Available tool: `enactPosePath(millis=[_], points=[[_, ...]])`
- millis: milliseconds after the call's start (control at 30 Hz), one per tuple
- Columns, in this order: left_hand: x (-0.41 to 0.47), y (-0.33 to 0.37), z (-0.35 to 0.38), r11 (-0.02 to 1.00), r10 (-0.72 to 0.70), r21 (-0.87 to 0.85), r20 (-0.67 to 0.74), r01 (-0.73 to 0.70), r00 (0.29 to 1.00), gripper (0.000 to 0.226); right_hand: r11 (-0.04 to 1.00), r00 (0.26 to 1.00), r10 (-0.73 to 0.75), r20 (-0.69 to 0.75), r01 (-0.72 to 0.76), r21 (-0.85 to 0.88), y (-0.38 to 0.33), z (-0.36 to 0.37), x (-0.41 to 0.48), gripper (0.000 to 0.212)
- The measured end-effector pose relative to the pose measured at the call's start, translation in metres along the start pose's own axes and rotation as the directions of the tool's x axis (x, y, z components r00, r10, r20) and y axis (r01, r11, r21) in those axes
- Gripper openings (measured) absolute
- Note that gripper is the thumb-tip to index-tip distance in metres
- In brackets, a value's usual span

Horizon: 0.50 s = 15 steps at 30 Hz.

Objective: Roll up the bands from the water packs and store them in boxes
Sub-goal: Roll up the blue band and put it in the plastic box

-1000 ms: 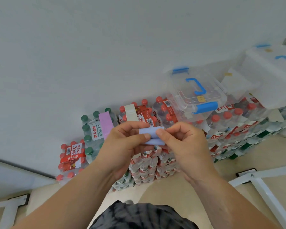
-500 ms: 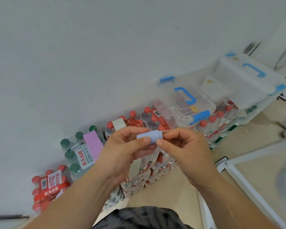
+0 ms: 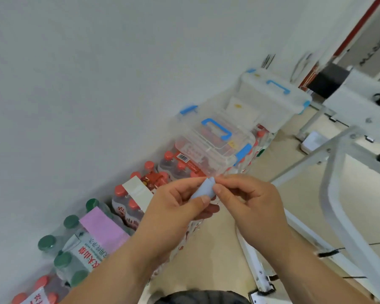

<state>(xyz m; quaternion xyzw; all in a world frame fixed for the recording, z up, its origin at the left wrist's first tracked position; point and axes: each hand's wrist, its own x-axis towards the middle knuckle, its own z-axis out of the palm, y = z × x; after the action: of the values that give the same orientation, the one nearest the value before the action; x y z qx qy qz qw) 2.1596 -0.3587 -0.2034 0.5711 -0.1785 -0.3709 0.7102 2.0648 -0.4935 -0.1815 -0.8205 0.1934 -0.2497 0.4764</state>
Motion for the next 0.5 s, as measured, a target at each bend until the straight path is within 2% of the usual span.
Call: enactPosePath(millis=[100, 267, 500], points=[[0.010, -0.002, 0.001, 1.000, -0.012, -0.009, 0.053, 0.012, 0.999, 0.032, 1.000, 0.999, 0.007, -0.032, -0.008, -0.029, 0.004, -0.005, -0.002, 0.027], [0.024, -0.002, 0.007, 0.999, -0.010, 0.036, 0.148, 0.005, 0.989, 0.034, 0.998, 0.999, -0.022, -0.045, 0.019, -0.064, 0.012, -0.018, 0.002, 0.011], [0.056, 0.005, 0.043, 0.995, -0.031, 0.097, 0.213, 0.011, 0.977, 0.034, 1.000, 1.000, -0.012, -0.027, 0.012, 0.014, 0.028, -0.061, 0.024, 0.008]])
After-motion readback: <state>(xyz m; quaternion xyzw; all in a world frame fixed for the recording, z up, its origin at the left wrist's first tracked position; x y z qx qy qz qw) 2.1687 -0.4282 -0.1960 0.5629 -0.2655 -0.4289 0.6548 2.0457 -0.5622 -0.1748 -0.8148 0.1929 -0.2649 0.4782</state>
